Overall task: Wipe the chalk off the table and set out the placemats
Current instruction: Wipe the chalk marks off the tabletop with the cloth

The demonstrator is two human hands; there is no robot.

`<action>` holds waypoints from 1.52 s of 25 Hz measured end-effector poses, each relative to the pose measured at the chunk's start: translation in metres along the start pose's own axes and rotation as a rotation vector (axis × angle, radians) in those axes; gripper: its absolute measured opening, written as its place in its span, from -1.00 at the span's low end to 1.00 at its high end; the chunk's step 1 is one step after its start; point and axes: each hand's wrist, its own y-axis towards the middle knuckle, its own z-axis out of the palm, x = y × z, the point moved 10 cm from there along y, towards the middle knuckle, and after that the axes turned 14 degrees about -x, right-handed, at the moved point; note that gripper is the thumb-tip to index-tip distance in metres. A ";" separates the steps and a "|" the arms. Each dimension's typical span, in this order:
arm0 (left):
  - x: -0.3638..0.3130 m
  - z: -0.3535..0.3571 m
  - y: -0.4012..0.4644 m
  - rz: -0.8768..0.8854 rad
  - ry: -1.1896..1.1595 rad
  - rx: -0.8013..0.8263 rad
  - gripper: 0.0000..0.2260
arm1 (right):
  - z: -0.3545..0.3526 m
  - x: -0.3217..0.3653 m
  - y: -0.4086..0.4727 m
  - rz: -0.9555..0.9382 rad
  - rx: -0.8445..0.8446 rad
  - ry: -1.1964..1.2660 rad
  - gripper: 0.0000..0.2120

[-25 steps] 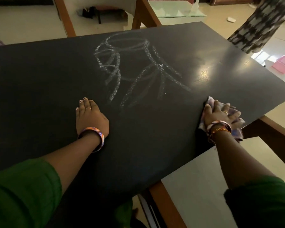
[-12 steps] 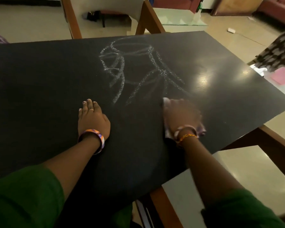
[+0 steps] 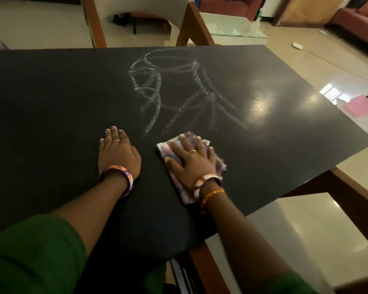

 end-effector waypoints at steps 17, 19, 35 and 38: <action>-0.005 -0.003 0.000 0.030 0.013 -0.009 -0.54 | 0.001 0.049 -0.053 -0.003 -0.023 0.023 -0.47; -0.002 -0.002 -0.002 0.051 -0.039 0.014 -0.55 | -0.002 0.017 -0.044 0.010 -0.039 -0.002 -0.47; 0.067 -0.008 0.031 -0.043 0.014 0.007 -0.51 | 0.020 0.048 0.028 0.064 -0.024 0.008 -0.45; 0.066 -0.006 0.031 -0.044 0.015 0.007 -0.51 | -0.015 -0.097 0.023 0.470 -0.092 -0.054 -0.45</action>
